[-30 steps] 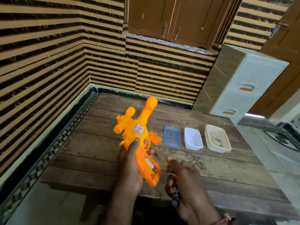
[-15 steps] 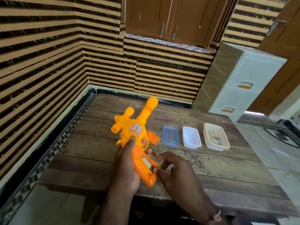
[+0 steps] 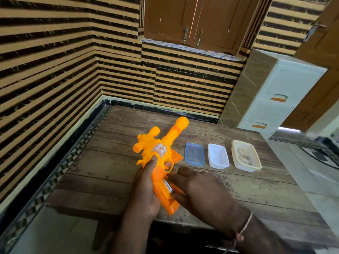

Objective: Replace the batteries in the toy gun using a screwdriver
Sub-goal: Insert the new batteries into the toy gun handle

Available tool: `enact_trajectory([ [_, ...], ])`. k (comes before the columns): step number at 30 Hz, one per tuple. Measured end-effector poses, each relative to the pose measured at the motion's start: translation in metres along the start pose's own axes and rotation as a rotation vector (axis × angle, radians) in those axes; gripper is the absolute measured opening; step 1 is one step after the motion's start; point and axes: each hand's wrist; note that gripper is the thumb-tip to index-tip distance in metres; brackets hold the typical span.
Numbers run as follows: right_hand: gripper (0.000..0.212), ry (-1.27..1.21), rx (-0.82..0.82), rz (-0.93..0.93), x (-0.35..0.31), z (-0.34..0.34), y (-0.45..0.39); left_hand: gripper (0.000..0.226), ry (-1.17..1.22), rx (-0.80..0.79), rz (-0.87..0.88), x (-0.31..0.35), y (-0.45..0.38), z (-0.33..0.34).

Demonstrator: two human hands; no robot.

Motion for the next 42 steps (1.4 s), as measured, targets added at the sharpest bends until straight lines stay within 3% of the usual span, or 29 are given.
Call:
enact_trajectory([
  [3, 0.028, 0.093, 0.096, -0.005, 0.006, 0.011, 0.004, 0.050, 0.004, -0.026, -0.048, 0.004, 0.000, -0.002],
  [7, 0.024, 0.040, 0.195, -0.064, 0.008, 0.025, 0.011, 0.048, 0.050, -0.047, -0.125, 0.006, 0.001, -0.003],
  [13, 0.040, 0.069, 0.183, -0.025, 0.006, 0.031, 0.013, 0.042, 0.051, 0.001, -0.098, 0.005, 0.002, 0.001],
  [22, 0.029, -0.053, 0.150, 0.039, -0.004, 0.028, 0.005, 0.045, 0.097, 0.040, -0.126, 0.005, 0.002, 0.002],
  [26, 0.027, -0.332, 0.139, 0.142, -0.007, 0.031, 0.005, 0.045, 0.079, 0.028, -0.122, 0.005, 0.002, 0.002],
  [29, 0.010, -0.458, 0.191, 0.171, -0.003, 0.033, 0.002, 0.042, 0.054, 0.003, -0.119, 0.002, 0.002, 0.002],
  [33, 0.009, -0.766, 0.248, 0.289, -0.002, 0.033, 0.000, 0.041, 0.017, -0.024, -0.091, 0.001, 0.003, 0.004],
  [34, 0.004, -0.896, 0.292, 0.358, -0.002, 0.031, 0.000, 0.042, 0.018, -0.015, -0.069, 0.001, 0.002, 0.003],
  [37, 0.019, -1.506, 0.332, 0.677, 0.005, 0.026, 0.000, 0.049, -0.010, 0.049, -0.007, -0.001, -0.002, -0.002],
  [40, 0.024, -2.147, 0.272, 0.710, 0.007, 0.016, 0.002, 0.049, -0.048, 0.071, 0.021, -0.001, -0.003, -0.002],
  [42, 0.029, -2.295, 0.258, 0.680, 0.003, 0.014, 0.002, 0.052, -0.050, 0.061, 0.017, -0.001, -0.002, 0.000],
])
Point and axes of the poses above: each hand's wrist, its own y-axis away from the middle knuckle, its own z-axis out of the palm, x = y × z, and after that the axes turned 3 degrees about -z, right-handed
